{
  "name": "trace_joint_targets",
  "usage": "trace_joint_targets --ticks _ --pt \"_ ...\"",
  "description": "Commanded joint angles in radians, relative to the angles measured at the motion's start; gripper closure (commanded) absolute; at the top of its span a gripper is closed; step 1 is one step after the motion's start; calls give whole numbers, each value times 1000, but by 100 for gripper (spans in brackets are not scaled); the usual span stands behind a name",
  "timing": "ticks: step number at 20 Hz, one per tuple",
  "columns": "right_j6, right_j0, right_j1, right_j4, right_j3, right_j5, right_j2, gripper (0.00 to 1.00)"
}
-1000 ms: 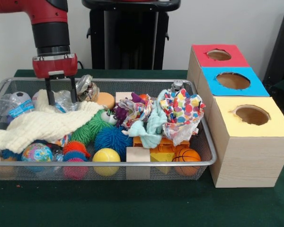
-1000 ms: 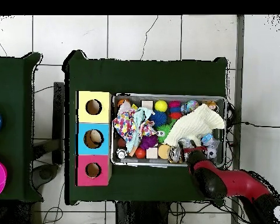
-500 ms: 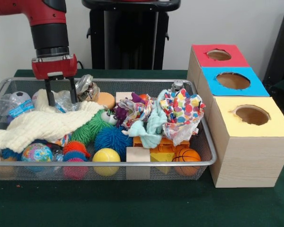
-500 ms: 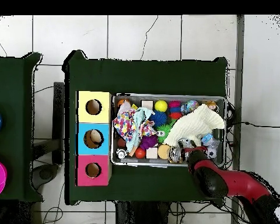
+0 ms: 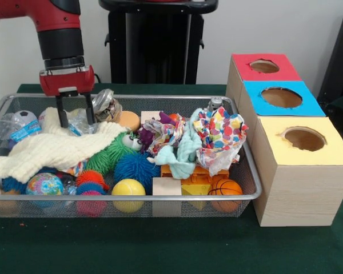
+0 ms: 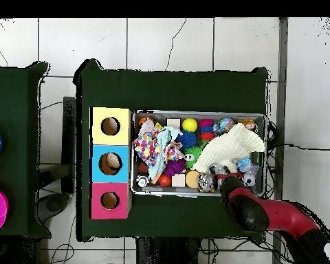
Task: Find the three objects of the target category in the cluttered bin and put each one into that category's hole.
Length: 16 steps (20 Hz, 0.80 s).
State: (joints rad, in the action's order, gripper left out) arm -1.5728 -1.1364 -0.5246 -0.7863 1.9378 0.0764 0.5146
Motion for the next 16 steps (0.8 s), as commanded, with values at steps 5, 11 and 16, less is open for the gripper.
trace_joint_targets --ticks 5,11,16 --pt "128 -38 103 40 113 340 50 0" --pt "141 -77 127 60 143 341 117 0" --pt "161 -116 178 56 156 346 166 0"
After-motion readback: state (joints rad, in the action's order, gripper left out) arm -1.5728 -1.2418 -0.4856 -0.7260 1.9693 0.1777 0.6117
